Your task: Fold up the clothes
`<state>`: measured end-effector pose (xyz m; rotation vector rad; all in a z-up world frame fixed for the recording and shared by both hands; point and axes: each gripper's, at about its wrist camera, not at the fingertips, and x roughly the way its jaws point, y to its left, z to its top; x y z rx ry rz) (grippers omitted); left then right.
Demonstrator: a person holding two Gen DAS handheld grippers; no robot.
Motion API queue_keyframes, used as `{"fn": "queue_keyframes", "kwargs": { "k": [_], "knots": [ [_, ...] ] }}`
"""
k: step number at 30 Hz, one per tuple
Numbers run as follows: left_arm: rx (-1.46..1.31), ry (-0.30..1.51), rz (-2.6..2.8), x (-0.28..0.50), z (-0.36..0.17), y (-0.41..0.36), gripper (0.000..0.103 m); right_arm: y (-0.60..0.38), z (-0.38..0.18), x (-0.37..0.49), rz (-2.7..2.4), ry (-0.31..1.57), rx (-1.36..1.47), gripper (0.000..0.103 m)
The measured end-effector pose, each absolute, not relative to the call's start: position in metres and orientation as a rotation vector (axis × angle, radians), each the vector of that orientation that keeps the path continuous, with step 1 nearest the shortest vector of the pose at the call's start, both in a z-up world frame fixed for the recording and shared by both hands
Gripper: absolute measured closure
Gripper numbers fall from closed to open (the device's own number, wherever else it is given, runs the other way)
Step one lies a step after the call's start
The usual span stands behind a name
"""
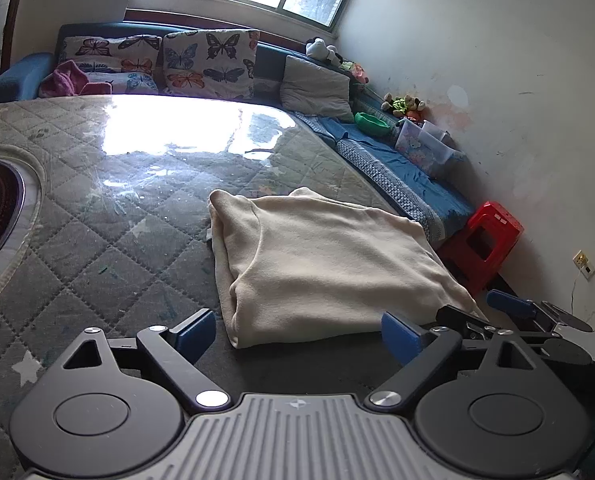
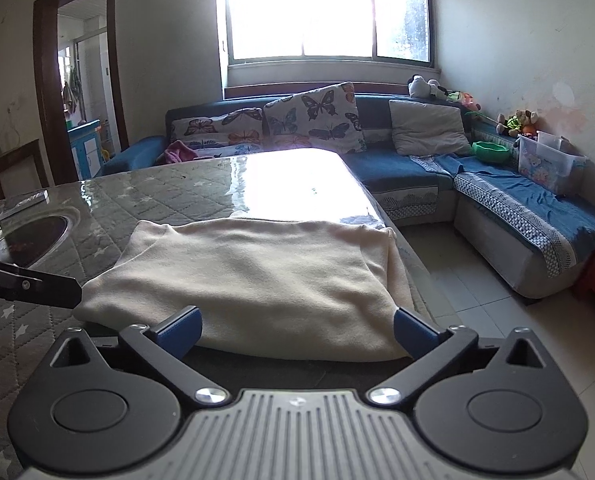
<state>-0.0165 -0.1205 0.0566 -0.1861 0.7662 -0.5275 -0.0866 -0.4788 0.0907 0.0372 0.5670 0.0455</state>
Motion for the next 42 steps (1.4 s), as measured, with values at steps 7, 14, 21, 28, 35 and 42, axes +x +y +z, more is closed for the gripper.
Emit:
{"fn": "queue_keyframes", "kwargs": {
  "k": [7,14,21,28,35,42],
  "knots": [
    [-0.179,0.754,-0.532,-0.023,0.058,-0.120,0.001,-0.475,0.093,-0.095,0.025,0.554,0.039,0.000],
    [-0.170,0.747,-0.531,-0.029,0.059,-0.121,0.000,-0.471,0.093,-0.103,0.028,0.544,0.031,0.000],
    [-0.165,0.744,-0.523,-0.034,0.059,-0.120,0.000,-0.470,0.094,-0.109,0.024,0.541,0.033,0.000],
    [-0.152,0.736,-0.509,-0.039,0.060,-0.118,0.000,-0.466,0.094,-0.115,0.022,0.550,0.018,0.000],
    [-0.135,0.732,-0.503,-0.043,0.060,-0.117,0.000,-0.460,0.096,-0.122,0.024,0.544,0.011,0.000],
    [-0.116,0.729,-0.487,-0.046,0.061,-0.118,0.000,-0.456,0.096,-0.128,0.029,0.526,-0.009,0.000]
  ]
}}
